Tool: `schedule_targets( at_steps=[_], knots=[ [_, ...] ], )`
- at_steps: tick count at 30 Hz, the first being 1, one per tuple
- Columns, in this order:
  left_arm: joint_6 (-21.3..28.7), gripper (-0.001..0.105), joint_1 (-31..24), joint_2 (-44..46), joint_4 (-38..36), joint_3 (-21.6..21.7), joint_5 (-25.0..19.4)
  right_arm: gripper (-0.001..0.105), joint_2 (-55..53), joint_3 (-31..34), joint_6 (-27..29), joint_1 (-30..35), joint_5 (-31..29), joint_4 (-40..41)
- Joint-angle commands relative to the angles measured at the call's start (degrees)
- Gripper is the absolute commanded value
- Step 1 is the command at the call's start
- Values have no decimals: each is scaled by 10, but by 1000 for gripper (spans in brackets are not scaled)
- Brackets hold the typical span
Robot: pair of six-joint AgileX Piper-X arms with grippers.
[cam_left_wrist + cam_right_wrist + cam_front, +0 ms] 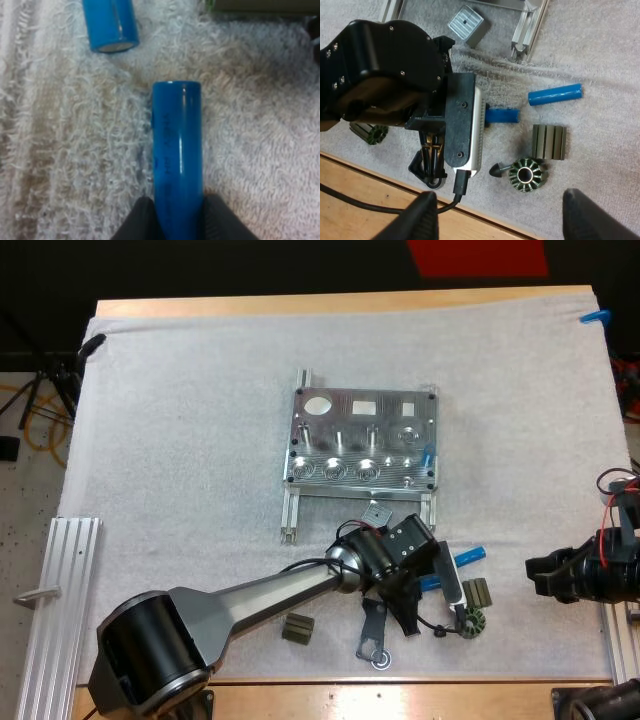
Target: Load cells from right to left
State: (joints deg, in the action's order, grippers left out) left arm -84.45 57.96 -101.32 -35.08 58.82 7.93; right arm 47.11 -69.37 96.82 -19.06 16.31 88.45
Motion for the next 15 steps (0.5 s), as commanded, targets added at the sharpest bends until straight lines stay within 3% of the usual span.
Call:
schedule_targets(
  at_steps=[1, 8, 15],
  knots=[
    [-6, 0, 2, 2, 1, 4, 0, 54, -3, -1, 9, 2, 2, 18],
    [-6, 0, 2, 26, -25, 4, -5, 54, -3, -1, 9, 2, 2, 18],
    [7, 0, 2, 109, -41, 4, -19, 54, -3, -1, 9, 1, 2, 17]
  ],
)
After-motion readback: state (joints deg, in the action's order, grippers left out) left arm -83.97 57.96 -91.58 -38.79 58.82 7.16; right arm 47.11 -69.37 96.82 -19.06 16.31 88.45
